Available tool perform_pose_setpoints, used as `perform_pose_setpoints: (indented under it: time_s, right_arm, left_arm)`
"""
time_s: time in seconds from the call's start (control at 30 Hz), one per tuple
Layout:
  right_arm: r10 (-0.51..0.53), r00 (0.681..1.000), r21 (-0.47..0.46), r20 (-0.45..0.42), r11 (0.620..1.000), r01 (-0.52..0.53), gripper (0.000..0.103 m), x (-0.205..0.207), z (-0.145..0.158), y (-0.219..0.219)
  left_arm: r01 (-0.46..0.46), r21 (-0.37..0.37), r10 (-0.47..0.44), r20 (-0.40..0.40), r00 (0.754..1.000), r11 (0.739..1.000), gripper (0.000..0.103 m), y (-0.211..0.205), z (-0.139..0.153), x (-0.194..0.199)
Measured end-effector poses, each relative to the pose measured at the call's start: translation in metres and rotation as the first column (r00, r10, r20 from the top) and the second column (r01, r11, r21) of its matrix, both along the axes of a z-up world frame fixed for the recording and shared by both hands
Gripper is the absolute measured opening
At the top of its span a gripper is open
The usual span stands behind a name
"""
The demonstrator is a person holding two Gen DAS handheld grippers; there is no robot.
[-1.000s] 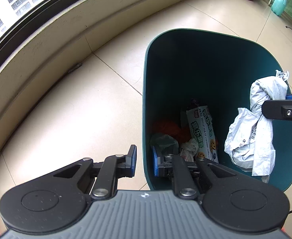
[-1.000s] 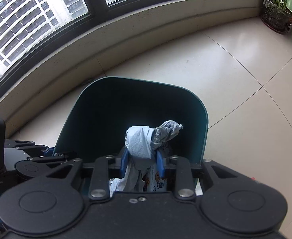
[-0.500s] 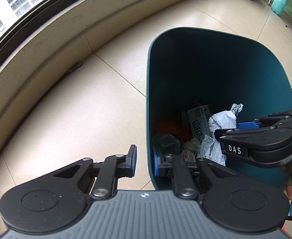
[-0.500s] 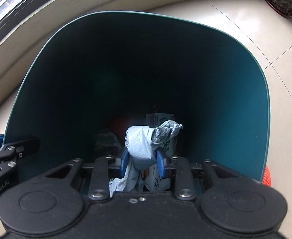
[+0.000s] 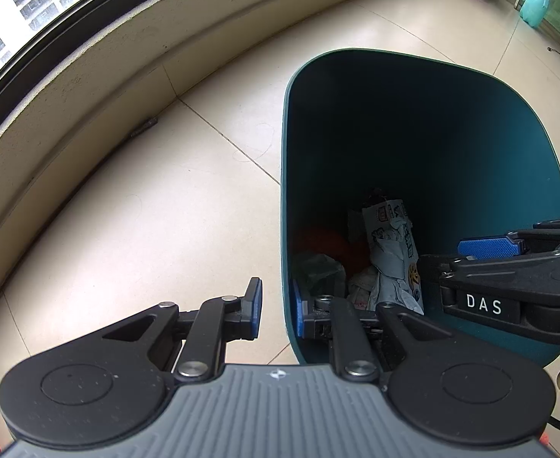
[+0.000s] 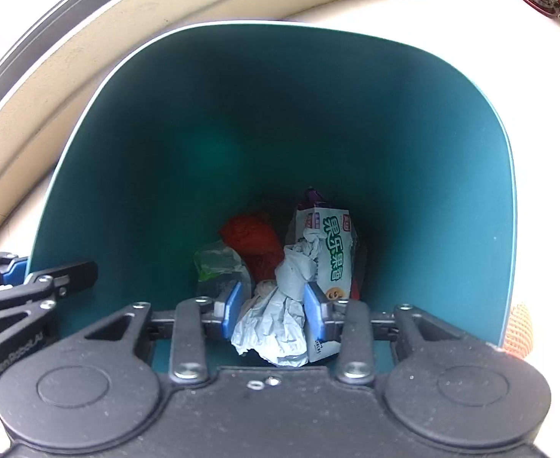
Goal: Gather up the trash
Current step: 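Carry the grey bag over the bin and open the right tool, then reach the right tool to the orange foam net and grasp it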
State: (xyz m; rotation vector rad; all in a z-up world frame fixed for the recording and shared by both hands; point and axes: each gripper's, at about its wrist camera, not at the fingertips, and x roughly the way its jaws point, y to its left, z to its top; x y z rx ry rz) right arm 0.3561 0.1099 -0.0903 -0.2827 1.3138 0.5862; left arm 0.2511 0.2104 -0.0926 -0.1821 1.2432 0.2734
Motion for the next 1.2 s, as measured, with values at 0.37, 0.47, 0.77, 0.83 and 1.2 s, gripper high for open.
perform_pose_setpoints:
  time_s: [0.37, 0.47, 0.77, 0.83, 1.2]
  right_arm:
    - [-0.001, 0.999, 0.116, 0.038, 0.993, -0.003, 0.043, -0.014, 0.057, -0.041]
    - [-0.024, 0.999, 0.147, 0.043, 0.989, 0.017, 0.045, -0.015, 0.07, -0.056]
    - [-0.114, 0.991, 0.228, 0.074, 0.969, 0.095, 0.052, -0.015, 0.097, -0.112]
    - [-0.143, 0.986, 0.232, 0.081, 0.965, 0.121, 0.053, -0.014, 0.098, -0.126]
    - [-0.374, 0.922, 0.206, 0.099, 0.914, 0.349, 0.063, 0.014, 0.076, -0.213]
  left_arm:
    - [0.002, 0.004, -0.002, 0.0, 1.0, 1.0, 0.016, -0.001, -0.001, -0.001]
    - [0.0, 0.004, 0.0, -0.002, 1.0, 1.0, 0.016, -0.001, -0.001, -0.001]
    - [-0.002, 0.016, 0.003, -0.002, 1.0, 1.0, 0.016, -0.002, -0.002, -0.001]
    - [-0.004, 0.019, 0.004, -0.001, 1.0, 1.0, 0.016, -0.002, -0.002, -0.002]
    - [-0.014, 0.037, 0.015, -0.012, 1.0, 0.999, 0.016, -0.003, -0.003, -0.001]
